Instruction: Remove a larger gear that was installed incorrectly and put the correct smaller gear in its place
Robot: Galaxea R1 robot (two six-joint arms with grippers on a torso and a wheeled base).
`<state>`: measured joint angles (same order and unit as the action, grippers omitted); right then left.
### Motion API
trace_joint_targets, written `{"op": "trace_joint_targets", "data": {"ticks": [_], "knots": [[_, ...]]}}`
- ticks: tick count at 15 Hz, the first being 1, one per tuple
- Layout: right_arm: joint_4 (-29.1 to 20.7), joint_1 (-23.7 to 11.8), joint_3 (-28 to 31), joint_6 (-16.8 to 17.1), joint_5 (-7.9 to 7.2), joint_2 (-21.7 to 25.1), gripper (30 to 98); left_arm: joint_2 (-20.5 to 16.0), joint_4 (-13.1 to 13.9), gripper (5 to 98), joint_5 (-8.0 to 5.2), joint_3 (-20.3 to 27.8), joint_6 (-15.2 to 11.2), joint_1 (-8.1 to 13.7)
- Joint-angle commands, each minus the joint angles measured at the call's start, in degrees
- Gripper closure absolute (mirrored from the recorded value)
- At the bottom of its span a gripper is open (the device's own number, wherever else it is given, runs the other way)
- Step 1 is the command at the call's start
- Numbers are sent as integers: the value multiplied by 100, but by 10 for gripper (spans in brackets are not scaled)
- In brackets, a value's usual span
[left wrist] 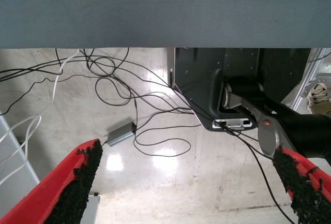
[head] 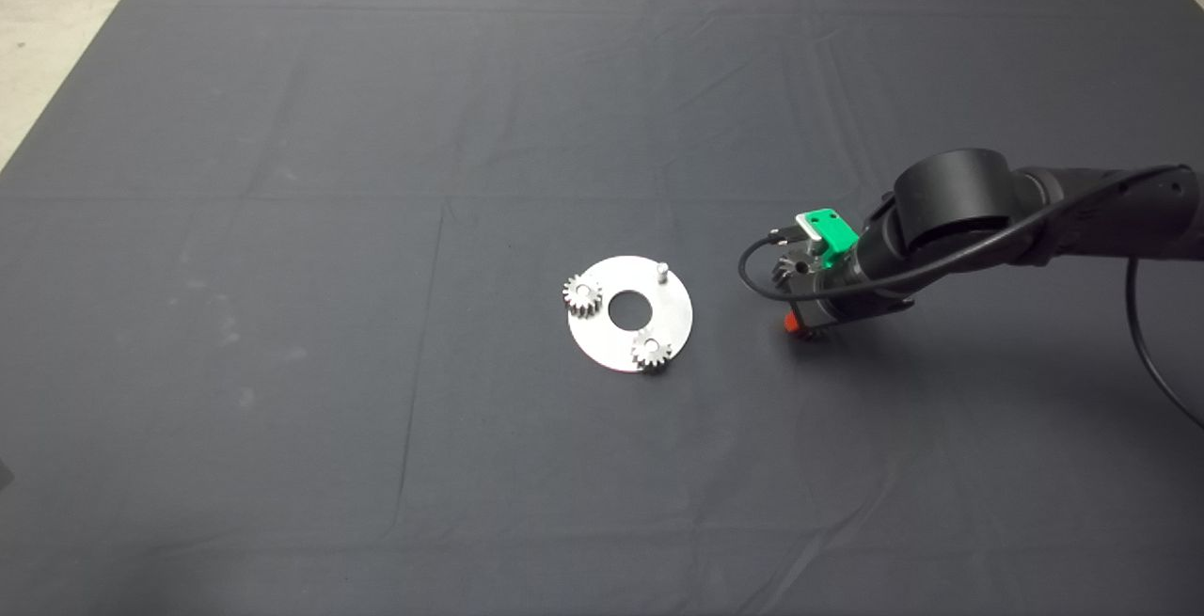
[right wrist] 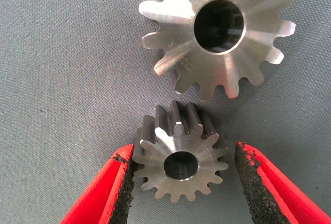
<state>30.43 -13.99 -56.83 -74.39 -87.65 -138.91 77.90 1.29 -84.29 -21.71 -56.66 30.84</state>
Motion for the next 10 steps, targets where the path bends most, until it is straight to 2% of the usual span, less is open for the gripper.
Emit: {"op": "trace_joint_targets", "data": {"ticks": [1,3,10], "knots": [[174,-113,7,12,-578,-10,774,-29,91,194,-27,72,-20,-8],[165,-113,-2,12,-578,8,811,-33,91,194,-27,72,-20,-8],[165,-113,2,12,-569,-10,811,-42,91,194,-27,81,-20,-8]]}}
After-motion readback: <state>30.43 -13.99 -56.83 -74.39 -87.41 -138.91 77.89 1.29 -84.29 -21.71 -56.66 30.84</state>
